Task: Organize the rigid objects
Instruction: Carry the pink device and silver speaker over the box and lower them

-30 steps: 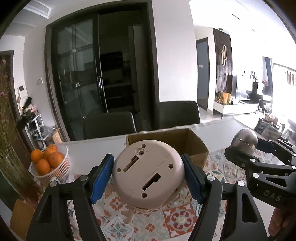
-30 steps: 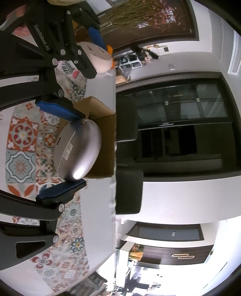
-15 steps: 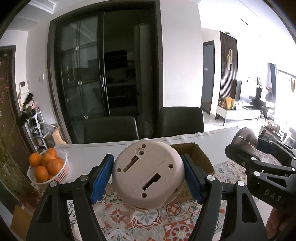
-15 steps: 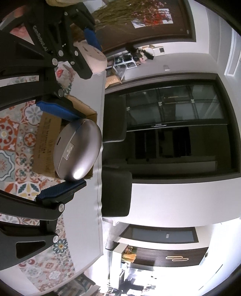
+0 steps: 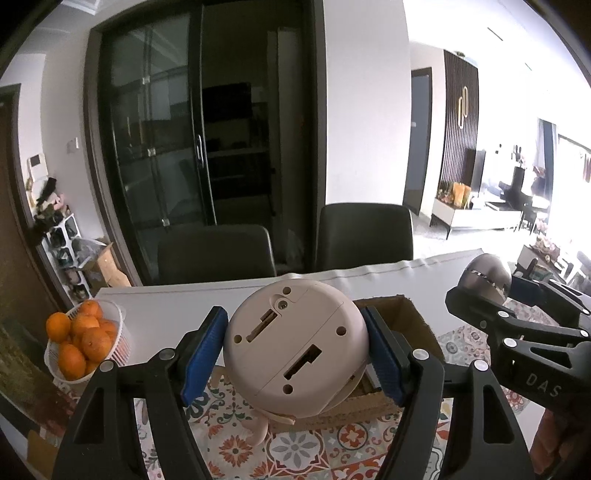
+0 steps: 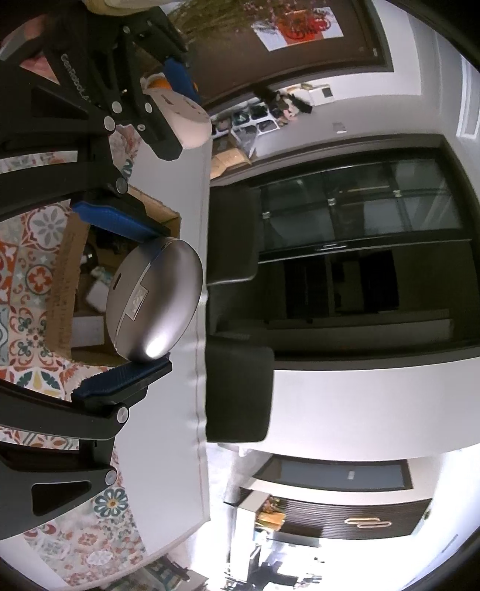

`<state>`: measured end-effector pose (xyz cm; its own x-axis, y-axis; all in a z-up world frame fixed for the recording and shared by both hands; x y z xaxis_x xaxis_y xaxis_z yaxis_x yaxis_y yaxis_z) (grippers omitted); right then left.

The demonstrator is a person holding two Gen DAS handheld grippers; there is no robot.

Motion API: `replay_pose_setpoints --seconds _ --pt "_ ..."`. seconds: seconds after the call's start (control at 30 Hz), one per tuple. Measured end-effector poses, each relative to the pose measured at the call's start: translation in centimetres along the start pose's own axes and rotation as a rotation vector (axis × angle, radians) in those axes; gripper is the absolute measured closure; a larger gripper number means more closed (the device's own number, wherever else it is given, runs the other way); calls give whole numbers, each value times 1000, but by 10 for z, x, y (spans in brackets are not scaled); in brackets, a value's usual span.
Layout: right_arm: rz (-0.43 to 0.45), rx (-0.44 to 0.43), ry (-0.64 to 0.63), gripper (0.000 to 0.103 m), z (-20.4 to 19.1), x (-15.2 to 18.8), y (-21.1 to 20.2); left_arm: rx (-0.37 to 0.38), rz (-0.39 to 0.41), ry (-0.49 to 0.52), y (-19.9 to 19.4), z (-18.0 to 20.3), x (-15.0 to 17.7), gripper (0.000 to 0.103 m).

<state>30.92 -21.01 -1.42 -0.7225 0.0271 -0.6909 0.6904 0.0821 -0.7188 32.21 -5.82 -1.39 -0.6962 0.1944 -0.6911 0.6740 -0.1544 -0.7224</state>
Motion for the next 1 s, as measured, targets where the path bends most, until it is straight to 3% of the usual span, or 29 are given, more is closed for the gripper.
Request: replay_pose_setpoints --seconds 0.33,0.6,1.0 --pt "-97 7 3 39 8 -21 40 24 -86 -7 39 -2 -20 30" --pt "-235 -17 10 39 14 -34 80 33 -193 4 75 -5 -28 30" --pt "-403 -26 30 39 26 -29 134 46 -359 0 131 -3 -24 30"
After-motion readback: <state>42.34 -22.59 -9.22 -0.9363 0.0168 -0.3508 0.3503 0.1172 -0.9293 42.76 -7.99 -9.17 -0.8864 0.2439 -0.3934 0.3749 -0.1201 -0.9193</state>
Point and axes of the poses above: each gripper's, at about its wrist camera, not at the fingertips, and y roughly the way its jaws point, z to its right, x to its underside, the point moved 4 cm from there along y, roughly the way its jaws point, and after that the axes turned 14 degrees about -z, right-handed, at the moved point
